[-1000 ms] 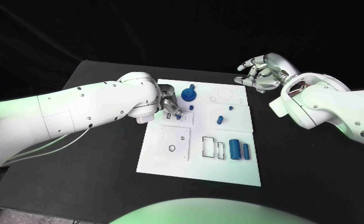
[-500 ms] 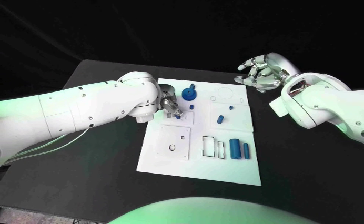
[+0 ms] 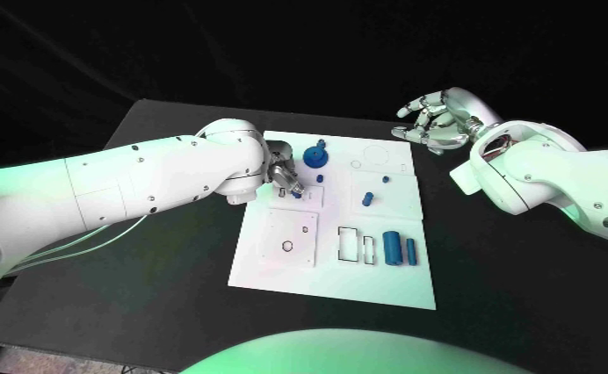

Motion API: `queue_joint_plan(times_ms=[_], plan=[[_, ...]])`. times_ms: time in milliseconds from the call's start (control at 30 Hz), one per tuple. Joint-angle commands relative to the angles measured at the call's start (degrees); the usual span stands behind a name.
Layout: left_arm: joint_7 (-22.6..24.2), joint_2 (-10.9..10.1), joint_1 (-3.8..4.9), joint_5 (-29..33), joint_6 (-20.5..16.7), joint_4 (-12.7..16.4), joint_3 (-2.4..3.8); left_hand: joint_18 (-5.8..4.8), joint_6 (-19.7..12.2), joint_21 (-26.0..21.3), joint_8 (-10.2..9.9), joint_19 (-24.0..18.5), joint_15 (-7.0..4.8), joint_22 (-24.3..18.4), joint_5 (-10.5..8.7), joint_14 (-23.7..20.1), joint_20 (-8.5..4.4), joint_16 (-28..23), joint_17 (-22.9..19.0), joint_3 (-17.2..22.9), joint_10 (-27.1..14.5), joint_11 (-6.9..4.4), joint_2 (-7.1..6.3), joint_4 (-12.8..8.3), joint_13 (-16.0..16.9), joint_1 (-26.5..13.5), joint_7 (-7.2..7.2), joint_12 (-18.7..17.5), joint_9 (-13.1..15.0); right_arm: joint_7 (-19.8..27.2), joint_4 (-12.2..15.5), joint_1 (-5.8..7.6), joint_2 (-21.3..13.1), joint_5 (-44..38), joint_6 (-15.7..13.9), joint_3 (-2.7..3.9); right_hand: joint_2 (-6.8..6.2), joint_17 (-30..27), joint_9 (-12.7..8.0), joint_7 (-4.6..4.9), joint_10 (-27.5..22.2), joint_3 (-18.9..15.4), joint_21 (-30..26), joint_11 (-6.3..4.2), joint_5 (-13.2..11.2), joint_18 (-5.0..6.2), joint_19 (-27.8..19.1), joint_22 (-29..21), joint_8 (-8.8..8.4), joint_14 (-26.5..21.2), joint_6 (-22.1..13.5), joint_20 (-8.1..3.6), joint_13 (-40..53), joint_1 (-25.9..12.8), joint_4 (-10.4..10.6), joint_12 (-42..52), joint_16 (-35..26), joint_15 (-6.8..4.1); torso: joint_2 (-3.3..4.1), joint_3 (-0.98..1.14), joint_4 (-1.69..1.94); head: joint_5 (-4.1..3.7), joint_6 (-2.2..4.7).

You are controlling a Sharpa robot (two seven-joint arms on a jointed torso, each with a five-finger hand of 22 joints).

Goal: Assemble the parts on the task board

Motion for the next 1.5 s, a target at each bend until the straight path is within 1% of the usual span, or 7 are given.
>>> queue_joint_plan(times_ms=[33,333,700,867,1200,1367,1500], plan=[[-0.2,0.1,-0.11,-0.9,1.3,0.2,-0.09,-0.55,0.2,0.4,0.5,0.6,-0.45,9.1,-0.41,6.0,0.06,0.2,15.1,10.5,0.6,-0.08,0.44,-11.0,0.2,0.0,-0.32,0.5,0.0,0.6,0.1,-0.04,0.0,-0.2,0.3,0.00,0.00,-0.1,0.1,0.06,0.2,0.1,-0.5,-0.06,0.3,1.00,-0.3,-0.1,0.36,-0.1,-0.4,0.15,-0.1,-0.5,0.1,-0.1,-0.5,-0.28,0.03,-0.01,-0.01,-0.03,-0.11],[0.0,0.0,-0.12,-0.7,2.0,0.4,-0.12,-0.67,0.6,0.7,1.0,0.9,-0.54,9.5,-0.67,6.0,0.04,0.2,15.1,10.4,0.9,-0.13,0.25,-11.0,0.4,-0.5,-0.47,0.8,0.3,0.6,0.2,-0.04,-0.1,-0.2,0.2,0.00,0.01,-0.1,0.1,0.05,0.2,0.1,-0.6,-0.06,0.3,1.03,-0.4,-0.2,0.38,-0.1,-0.4,0.15,-0.1,-0.5,0.1,-0.1,-0.4,-0.28,-0.01,0.05,0.02,-0.07,-0.26],[0.1,-0.1,-0.12,0.0,2.5,0.6,-0.16,-0.72,0.9,0.8,1.4,1.0,-0.65,9.7,-0.77,6.0,0.00,0.2,15.1,10.3,1.3,-0.21,-0.12,-11.3,0.6,-0.8,-0.61,1.1,0.6,0.7,0.2,-0.04,-0.2,-0.1,0.1,0.00,0.05,-0.1,0.1,0.05,0.2,0.1,-0.7,-0.07,0.4,1.03,-0.4,-0.2,0.44,-0.1,-0.4,0.15,-0.2,-0.6,0.1,-0.1,-0.5,-0.28,-0.02,0.02,0.01,-0.08,-0.27],[0.4,-0.3,-0.13,0.1,0.4,0.8,-0.17,-0.78,1.1,1.0,1.5,1.2,-0.70,9.9,-0.65,6.0,-0.03,0.2,15.1,10.5,1.5,-0.31,0.05,-11.4,0.8,-0.7,-0.69,1.3,0.8,0.8,0.2,-0.04,-0.2,-0.1,0.0,0.00,0.11,-0.1,0.1,0.04,0.2,0.1,-0.7,-0.07,0.6,1.02,-0.3,-0.2,0.53,-0.1,-0.4,0.15,-0.3,-0.8,0.1,-0.1,-0.5,-0.29,-0.04,0.01,0.02,-0.08,-0.19],[2.0,-1.6,-0.36,0.0,-5.7,2.4,-0.09,-0.94,1.3,1.5,1.7,1.7,-0.74,10.4,-0.79,6.0,-0.07,0.2,15.1,11.0,1.7,-0.53,0.29,-11.7,1.0,-0.4,-0.83,1.6,0.9,0.9,0.2,-0.04,-0.2,0.0,-0.2,0.00,0.16,-0.2,0.0,0.04,0.2,0.2,-0.7,-0.08,0.7,1.03,-0.3,-0.2,0.60,-0.1,-0.4,0.14,-0.3,-0.9,0.1,0.0,-0.6,-0.29,0.04,-0.03,0.02,-0.19,-0.13],[2.4,-2.1,-0.38,-0.4,-7.3,3.0,0.10,-0.97,1.3,1.6,1.7,1.8,-0.75,10.5,-0.79,6.0,-0.09,0.2,15.1,11.0,1.7,-0.56,0.30,-11.8,1.1,-0.4,-0.85,1.6,0.9,0.9,0.2,-0.04,-0.3,0.1,-0.2,0.00,0.16,-0.2,0.0,0.04,0.2,0.2,-0.7,-0.08,0.7,1.03,-0.3,-0.2,0.60,-0.1,-0.4,0.14,-0.3,-0.9,0.1,0.0,-0.6,-0.29,0.00,0.02,0.03,-0.16,-0.25],[2.5,-2.3,-0.39,-0.6,-7.9,3.1,0.28,-1.00,1.3,1.7,1.7,1.9,-0.77,10.6,-0.77,6.0,-0.10,0.2,15.1,11.1,1.8,-0.58,0.31,-11.8,1.2,-0.3,-0.87,1.7,0.9,0.9,0.2,-0.04,-0.3,0.1,-0.2,0.00,0.16,-0.2,0.0,0.04,0.2,0.2,-0.7,-0.08,0.7,1.03,-0.3,-0.2,0.60,-0.1,-0.4,0.14,-0.3,-0.9,0.1,0.0,-0.6,-0.29,0.04,-0.02,0.05,-0.18,-0.31]])
